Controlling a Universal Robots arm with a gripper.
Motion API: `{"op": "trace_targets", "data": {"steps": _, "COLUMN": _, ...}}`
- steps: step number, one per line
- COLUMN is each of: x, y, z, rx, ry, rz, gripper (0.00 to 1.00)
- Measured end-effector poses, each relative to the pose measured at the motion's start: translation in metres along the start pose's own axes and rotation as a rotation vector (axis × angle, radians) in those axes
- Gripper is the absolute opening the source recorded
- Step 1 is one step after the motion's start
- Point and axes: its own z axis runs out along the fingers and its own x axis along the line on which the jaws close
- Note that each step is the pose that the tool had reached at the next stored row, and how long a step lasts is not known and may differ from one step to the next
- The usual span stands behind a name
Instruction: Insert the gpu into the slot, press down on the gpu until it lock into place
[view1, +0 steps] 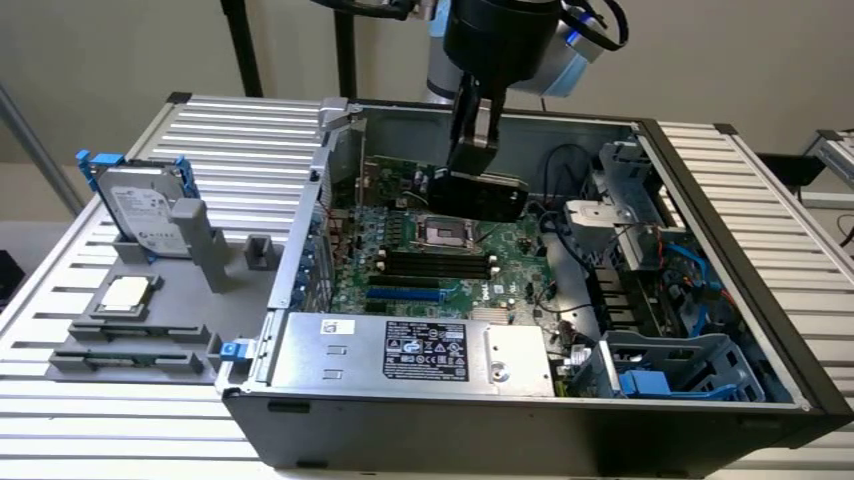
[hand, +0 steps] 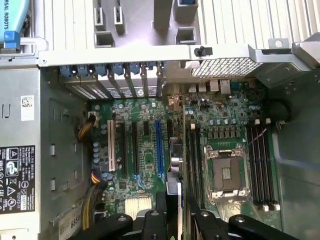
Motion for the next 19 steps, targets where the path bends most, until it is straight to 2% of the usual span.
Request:
{"op": "trace_targets", "data": {"steps": 14, "x": 0.019, "y": 0.0074, "z": 0.0225, "rx": -0.0024, "ry": -0.0085, "rz": -0.029, "gripper": 0.26}}
{"op": "trace_targets", "data": {"steps": 19, "x": 0.024, "y": 0.0145, "z": 0.0315, "rx": -0.0007, "ry": -0.0107, "rz": -0.035, "gripper": 0.26}}
